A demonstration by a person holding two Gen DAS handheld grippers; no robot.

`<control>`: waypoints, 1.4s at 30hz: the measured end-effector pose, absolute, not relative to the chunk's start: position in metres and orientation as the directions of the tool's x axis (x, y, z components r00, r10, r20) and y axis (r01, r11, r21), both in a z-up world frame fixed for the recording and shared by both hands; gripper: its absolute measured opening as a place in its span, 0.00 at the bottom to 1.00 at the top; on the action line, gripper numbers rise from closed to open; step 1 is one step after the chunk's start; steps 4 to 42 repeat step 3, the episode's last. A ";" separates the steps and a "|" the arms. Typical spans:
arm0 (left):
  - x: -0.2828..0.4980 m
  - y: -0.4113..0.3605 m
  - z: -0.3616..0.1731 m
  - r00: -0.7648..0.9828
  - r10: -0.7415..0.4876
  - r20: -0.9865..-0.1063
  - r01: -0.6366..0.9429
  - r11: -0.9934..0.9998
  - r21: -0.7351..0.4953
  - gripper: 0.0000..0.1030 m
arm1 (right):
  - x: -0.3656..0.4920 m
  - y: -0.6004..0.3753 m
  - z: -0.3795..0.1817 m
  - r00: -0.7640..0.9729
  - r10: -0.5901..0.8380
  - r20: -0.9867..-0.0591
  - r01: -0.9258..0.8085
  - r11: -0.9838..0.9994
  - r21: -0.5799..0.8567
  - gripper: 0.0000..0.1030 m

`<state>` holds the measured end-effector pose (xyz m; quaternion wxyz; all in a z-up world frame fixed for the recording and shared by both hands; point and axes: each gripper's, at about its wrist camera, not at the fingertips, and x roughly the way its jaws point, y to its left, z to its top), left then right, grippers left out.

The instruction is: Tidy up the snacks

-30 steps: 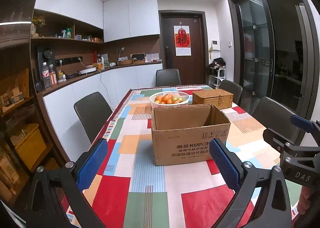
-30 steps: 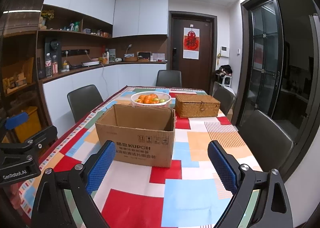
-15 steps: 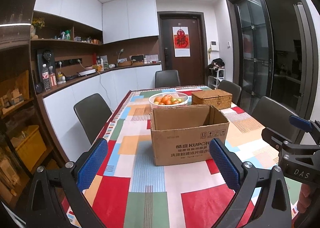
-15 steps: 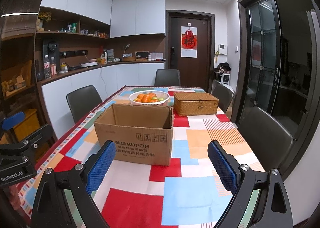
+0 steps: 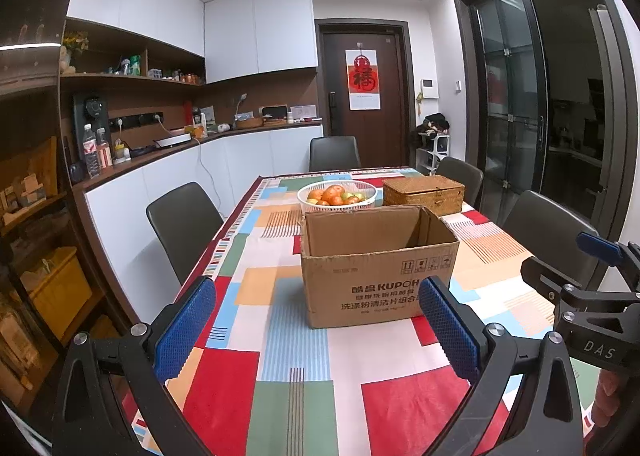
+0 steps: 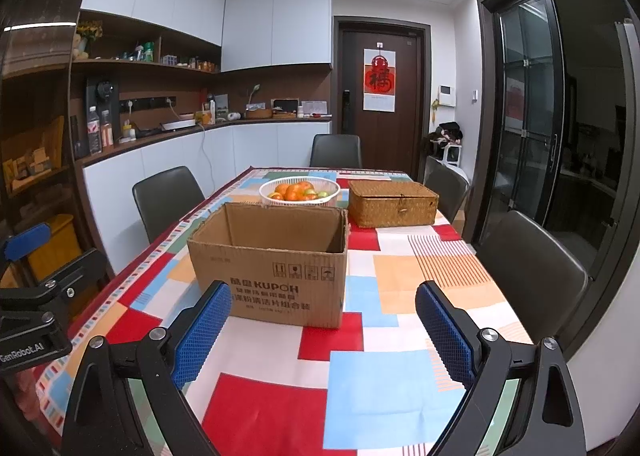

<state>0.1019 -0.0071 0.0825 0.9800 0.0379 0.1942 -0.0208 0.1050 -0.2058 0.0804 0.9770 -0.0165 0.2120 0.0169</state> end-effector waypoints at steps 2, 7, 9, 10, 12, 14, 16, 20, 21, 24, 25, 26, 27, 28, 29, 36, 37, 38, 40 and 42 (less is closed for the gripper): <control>0.102 -0.007 0.082 0.923 -0.027 -0.383 0.056 0.996 0.065 1.00 | 0.105 -0.206 0.080 0.910 0.027 -0.415 -0.041 0.999 -0.025 0.91; 0.103 -0.007 0.081 0.922 -0.026 -0.386 0.056 0.996 0.065 1.00 | 0.105 -0.206 0.080 0.909 0.027 -0.415 -0.041 0.999 -0.025 0.91; 0.103 -0.007 0.081 0.922 -0.026 -0.386 0.056 0.996 0.065 1.00 | 0.105 -0.206 0.080 0.909 0.027 -0.415 -0.041 0.999 -0.025 0.91; 0.103 -0.007 0.081 0.922 -0.026 -0.386 0.056 0.996 0.065 1.00 | 0.105 -0.206 0.080 0.909 0.027 -0.415 -0.041 0.999 -0.025 0.91; 0.103 -0.007 0.081 0.922 -0.026 -0.386 0.056 0.996 0.065 1.00 | 0.105 -0.206 0.080 0.909 0.027 -0.415 -0.041 0.999 -0.025 0.91; 0.103 -0.007 0.081 0.922 -0.026 -0.386 0.056 0.996 0.065 1.00 | 0.105 -0.206 0.080 0.909 0.027 -0.415 -0.041 0.999 -0.025 0.91; 0.103 -0.007 0.081 0.922 -0.026 -0.386 0.056 0.996 0.065 1.00 | 0.105 -0.206 0.080 0.909 0.027 -0.415 -0.041 0.999 -0.025 0.91; 0.103 -0.007 0.081 0.922 -0.026 -0.386 0.056 0.996 0.065 1.00 | 0.105 -0.206 0.080 0.909 0.027 -0.415 -0.041 0.999 -0.025 0.91; 0.103 -0.007 0.081 0.922 -0.026 -0.386 0.056 0.996 0.065 1.00 | 0.105 -0.206 0.080 0.909 0.027 -0.415 -0.041 0.999 -0.025 0.91; 0.103 -0.007 0.081 0.922 -0.026 -0.386 0.056 0.996 0.065 1.00 | 0.105 -0.206 0.080 0.909 0.027 -0.415 -0.041 0.999 -0.025 0.91; 0.103 -0.007 0.081 0.922 -0.026 -0.386 0.056 0.996 0.065 1.00 | 0.105 -0.206 0.080 0.909 0.027 -0.415 -0.041 0.999 -0.025 0.91; 0.103 -0.007 0.081 0.922 -0.026 -0.386 0.056 0.996 0.065 1.00 | 0.105 -0.206 0.080 0.909 0.027 -0.415 -0.041 0.999 -0.025 0.91; 0.103 -0.007 0.081 0.922 -0.026 -0.386 0.056 0.996 0.065 1.00 | 0.105 -0.206 0.080 0.909 0.027 -0.415 -0.041 0.999 -0.025 0.91; 0.103 -0.007 0.081 0.922 -0.026 -0.386 0.056 0.996 0.065 1.00 | 0.105 -0.206 0.080 0.909 0.027 -0.415 -0.041 0.999 -0.025 0.91; 0.103 -0.007 0.081 0.922 -0.026 -0.386 0.056 0.996 0.065 1.00 | 0.105 -0.206 0.080 0.909 0.027 -0.415 -0.041 0.999 -0.025 0.91; 0.103 -0.007 0.081 0.922 -0.026 -0.386 0.056 0.996 0.065 1.00 | 0.105 -0.206 0.080 0.909 0.027 -0.415 -0.041 0.999 -0.025 0.91; 0.103 -0.007 0.081 0.922 -0.026 -0.386 0.056 0.996 0.065 1.00 | 0.105 -0.206 0.080 0.909 0.027 -0.415 -0.041 0.999 -0.025 0.91; 0.103 -0.007 0.081 0.922 -0.026 -0.386 0.056 0.996 0.065 1.00 | 0.105 -0.206 0.080 0.909 0.027 -0.415 -0.041 0.999 -0.025 0.91; 0.103 -0.007 0.081 0.922 -0.026 -0.386 0.056 0.996 0.065 1.00 | 0.105 -0.206 0.080 0.909 0.027 -0.415 -0.041 0.999 -0.025 0.91; 0.103 -0.007 0.081 0.922 -0.026 -0.386 0.056 0.996 0.065 1.00 | 0.105 -0.206 0.080 0.909 0.027 -0.415 -0.041 0.999 -0.025 0.91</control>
